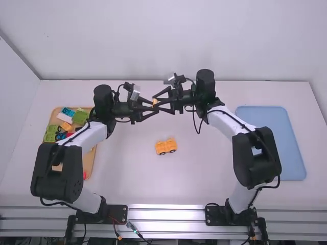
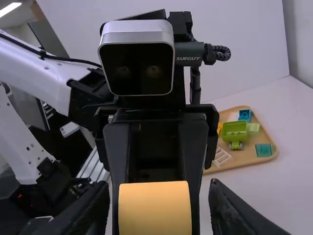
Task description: Assemble lego blocks to make yellow taxi
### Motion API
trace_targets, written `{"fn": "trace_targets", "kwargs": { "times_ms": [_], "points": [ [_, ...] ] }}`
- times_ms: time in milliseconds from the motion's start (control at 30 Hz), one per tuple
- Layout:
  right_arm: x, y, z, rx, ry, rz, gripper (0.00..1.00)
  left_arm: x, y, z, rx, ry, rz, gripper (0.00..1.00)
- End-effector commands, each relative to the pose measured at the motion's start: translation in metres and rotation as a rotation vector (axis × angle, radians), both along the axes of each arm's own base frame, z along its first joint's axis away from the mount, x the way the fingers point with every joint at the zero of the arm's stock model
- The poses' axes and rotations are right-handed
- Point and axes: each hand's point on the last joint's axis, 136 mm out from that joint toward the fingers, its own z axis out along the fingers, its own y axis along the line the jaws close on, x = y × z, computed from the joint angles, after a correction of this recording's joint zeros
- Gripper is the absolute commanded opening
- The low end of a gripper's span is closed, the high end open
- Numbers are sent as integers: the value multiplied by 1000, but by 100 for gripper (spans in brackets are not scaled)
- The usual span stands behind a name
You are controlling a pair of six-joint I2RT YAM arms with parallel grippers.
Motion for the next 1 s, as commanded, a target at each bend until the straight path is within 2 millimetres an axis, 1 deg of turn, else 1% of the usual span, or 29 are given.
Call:
{"fn": "trace_targets", "kwargs": {
  "times_ms": [0, 167, 333, 400, 533, 633, 667, 700, 733, 767, 833, 867, 900, 967],
  "points": [
    [4, 1, 4, 6, -17, 4, 52, -4, -4, 9, -6, -28, -36, 10],
    [4, 1, 2, 2, -7, 5, 51, -3, -4, 9, -6, -31, -33, 10],
    [4, 1, -1, -5, 7, 4, 42, -2, -4, 9, -5, -30, -26, 10],
    [4, 1, -1, -6, 10, 5, 37, 1, -3, 8, -3, -28, -7, 10],
    [4, 0, -1, -5, 9, 4, 27, 1, -3, 8, -3, -29, -10, 10],
    [4, 0, -1, -6, 9, 4, 23, 1, -3, 8, -3, -28, -10, 13],
    [4, 0, -1, -5, 9, 4, 21, 1, -3, 8, -3, -28, -8, 18],
    [4, 1, -1, -5, 7, 5, 21, 1, -3, 8, -2, -27, -6, 23],
    [4, 1, -1, -4, 6, 5, 20, 1, -3, 8, -2, -27, -7, 31],
    [4, 0, -1, -4, 6, 3, 20, 1, -3, 8, -2, -27, -7, 66],
    [5, 1, -1, -5, 3, -5, 20, 1, -3, 8, -2, -26, -6, 94],
    [7, 1, 0, -5, -3, -15, 20, 1, -3, 8, -2, -27, -7, 99],
    [15, 1, 0, -7, -16, -56, 20, 2, -3, 8, -2, -27, -5, 99],
    [26, -2, -1, -16, -16, -116, 20, 10, -2, 7, 4, -27, 44, 99]
  ]
}}
